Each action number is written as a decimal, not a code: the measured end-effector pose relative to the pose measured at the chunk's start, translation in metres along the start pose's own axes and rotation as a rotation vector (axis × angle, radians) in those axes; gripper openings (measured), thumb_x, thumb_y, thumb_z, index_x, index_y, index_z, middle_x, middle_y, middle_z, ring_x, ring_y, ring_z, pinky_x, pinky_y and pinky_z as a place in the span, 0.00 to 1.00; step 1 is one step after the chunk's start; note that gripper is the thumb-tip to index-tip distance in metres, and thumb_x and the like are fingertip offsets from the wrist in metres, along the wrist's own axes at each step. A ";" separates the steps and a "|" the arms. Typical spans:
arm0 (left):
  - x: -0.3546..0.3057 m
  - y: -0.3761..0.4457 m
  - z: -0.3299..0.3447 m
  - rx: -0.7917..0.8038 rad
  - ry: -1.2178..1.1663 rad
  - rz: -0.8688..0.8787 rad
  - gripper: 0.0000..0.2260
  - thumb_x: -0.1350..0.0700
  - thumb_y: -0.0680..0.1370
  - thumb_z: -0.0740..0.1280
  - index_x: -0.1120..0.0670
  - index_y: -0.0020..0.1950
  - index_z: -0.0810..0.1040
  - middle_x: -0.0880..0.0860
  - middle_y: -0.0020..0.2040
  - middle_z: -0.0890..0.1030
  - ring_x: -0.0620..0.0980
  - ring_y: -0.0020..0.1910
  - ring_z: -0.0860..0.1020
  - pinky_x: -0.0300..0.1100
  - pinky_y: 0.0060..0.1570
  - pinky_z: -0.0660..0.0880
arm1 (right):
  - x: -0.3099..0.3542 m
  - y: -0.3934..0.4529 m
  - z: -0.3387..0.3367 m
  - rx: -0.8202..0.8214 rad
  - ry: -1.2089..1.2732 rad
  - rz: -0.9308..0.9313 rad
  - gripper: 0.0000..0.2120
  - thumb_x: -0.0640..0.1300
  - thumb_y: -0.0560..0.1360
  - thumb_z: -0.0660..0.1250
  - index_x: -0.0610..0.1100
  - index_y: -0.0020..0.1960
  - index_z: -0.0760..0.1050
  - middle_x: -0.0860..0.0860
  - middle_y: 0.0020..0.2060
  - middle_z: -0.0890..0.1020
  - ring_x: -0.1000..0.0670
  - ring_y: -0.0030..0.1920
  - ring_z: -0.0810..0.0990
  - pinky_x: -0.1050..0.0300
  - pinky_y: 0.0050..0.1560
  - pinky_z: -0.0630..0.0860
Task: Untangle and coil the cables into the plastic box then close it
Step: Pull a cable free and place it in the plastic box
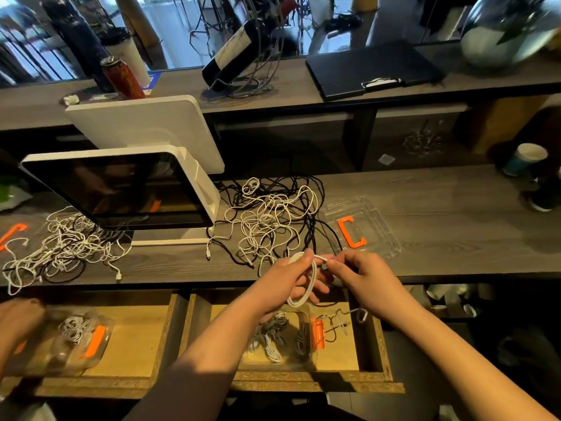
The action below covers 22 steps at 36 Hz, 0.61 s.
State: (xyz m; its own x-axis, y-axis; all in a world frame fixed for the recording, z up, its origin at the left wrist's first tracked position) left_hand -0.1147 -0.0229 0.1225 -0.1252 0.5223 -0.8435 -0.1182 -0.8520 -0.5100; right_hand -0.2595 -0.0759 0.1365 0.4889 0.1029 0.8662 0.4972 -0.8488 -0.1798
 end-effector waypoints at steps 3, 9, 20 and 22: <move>-0.002 0.000 -0.002 -0.053 -0.057 0.044 0.18 0.45 0.84 0.57 0.48 0.62 0.83 0.54 0.50 0.84 0.48 0.48 0.81 0.46 0.53 0.79 | 0.000 -0.002 0.003 -0.018 0.014 0.010 0.12 0.51 0.80 0.64 0.50 0.41 0.80 0.47 0.33 0.81 0.46 0.36 0.79 0.44 0.41 0.77; -0.002 0.000 0.000 -0.108 -0.186 0.083 0.20 0.44 0.85 0.53 0.49 0.64 0.82 0.60 0.59 0.84 0.54 0.56 0.81 0.48 0.60 0.77 | 0.000 -0.005 0.013 -0.067 0.115 0.010 0.12 0.49 0.82 0.63 0.51 0.41 0.80 0.56 0.28 0.78 0.58 0.30 0.74 0.51 0.34 0.71; -0.004 0.004 0.001 -0.152 -0.306 0.215 0.24 0.40 0.82 0.50 0.49 0.69 0.75 0.59 0.56 0.84 0.53 0.58 0.82 0.44 0.56 0.75 | 0.006 -0.006 0.031 -0.054 0.271 0.010 0.14 0.49 0.82 0.62 0.48 0.42 0.81 0.52 0.26 0.76 0.56 0.27 0.73 0.58 0.31 0.69; -0.004 0.005 0.000 -0.160 -0.359 0.225 0.25 0.40 0.84 0.48 0.50 0.70 0.74 0.59 0.55 0.84 0.54 0.57 0.82 0.45 0.57 0.76 | 0.008 -0.005 0.032 -0.034 0.304 0.001 0.14 0.48 0.82 0.61 0.45 0.42 0.80 0.51 0.26 0.76 0.55 0.25 0.72 0.60 0.29 0.68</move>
State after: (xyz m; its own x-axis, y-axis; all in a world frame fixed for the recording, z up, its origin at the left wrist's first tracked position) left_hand -0.1144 -0.0291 0.1235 -0.4671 0.2791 -0.8390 0.1010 -0.9258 -0.3642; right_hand -0.2353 -0.0542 0.1297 0.2504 -0.0535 0.9667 0.4701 -0.8661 -0.1697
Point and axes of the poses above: each hand's wrist, its own y-axis towards the middle knuckle, its own z-axis out of the palm, x = y × z, the point moved 5 cm from there along y, towards the middle knuckle
